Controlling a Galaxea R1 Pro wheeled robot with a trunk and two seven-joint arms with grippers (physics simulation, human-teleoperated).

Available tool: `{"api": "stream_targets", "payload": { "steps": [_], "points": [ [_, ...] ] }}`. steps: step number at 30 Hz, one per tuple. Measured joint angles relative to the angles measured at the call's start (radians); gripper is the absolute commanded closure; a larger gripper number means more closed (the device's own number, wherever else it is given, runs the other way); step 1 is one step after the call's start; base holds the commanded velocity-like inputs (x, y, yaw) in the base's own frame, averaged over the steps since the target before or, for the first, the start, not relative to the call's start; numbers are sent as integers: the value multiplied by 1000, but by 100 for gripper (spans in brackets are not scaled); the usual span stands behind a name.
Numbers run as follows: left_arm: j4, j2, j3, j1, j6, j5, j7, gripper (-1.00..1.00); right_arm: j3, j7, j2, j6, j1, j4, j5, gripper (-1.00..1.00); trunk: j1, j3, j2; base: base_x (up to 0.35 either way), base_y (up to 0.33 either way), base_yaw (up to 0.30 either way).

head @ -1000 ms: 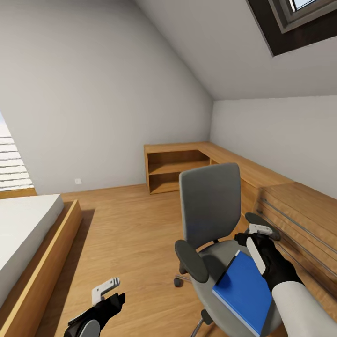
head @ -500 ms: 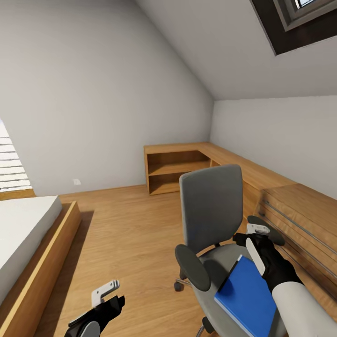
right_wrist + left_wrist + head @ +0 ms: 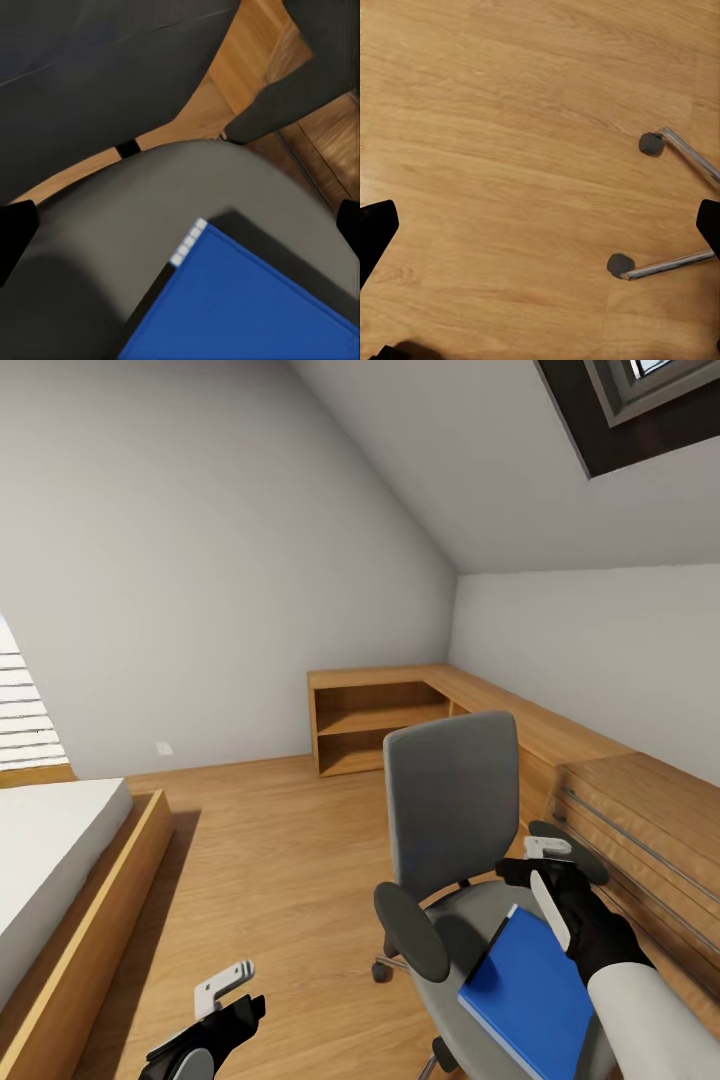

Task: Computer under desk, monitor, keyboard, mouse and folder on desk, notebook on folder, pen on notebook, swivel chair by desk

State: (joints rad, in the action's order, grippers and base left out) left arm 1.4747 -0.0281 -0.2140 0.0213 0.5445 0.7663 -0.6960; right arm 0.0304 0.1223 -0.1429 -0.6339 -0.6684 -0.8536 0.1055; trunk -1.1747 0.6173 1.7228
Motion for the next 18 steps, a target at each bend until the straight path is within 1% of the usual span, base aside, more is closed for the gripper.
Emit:
{"api": "stream_targets", "payload": {
  "steps": [2, 8, 13, 18],
  "points": [
    [0, 0, 0, 0, 0, 0, 0, -100, 0, -11, -9, -1, 0, 0, 0, -100, 0, 0, 0, 0, 0, 0],
    [3, 0, 4, 0, 0, 1, 2, -100, -1, -79, -39, -2, 0, -1, -3, -100, 0, 0, 0, 0, 0, 0],
    [8, 0, 5, 0, 0, 1, 4, -100, -1, -98, -53, -1, 0, -1, -3, -100, 0, 0, 0, 0, 0, 0],
    [13, 0, 6, 0, 0, 1, 4, -100, -1, -104, -61, -1, 0, 0, -1, -100, 0, 0, 0, 0, 0, 0]
  ]
}}
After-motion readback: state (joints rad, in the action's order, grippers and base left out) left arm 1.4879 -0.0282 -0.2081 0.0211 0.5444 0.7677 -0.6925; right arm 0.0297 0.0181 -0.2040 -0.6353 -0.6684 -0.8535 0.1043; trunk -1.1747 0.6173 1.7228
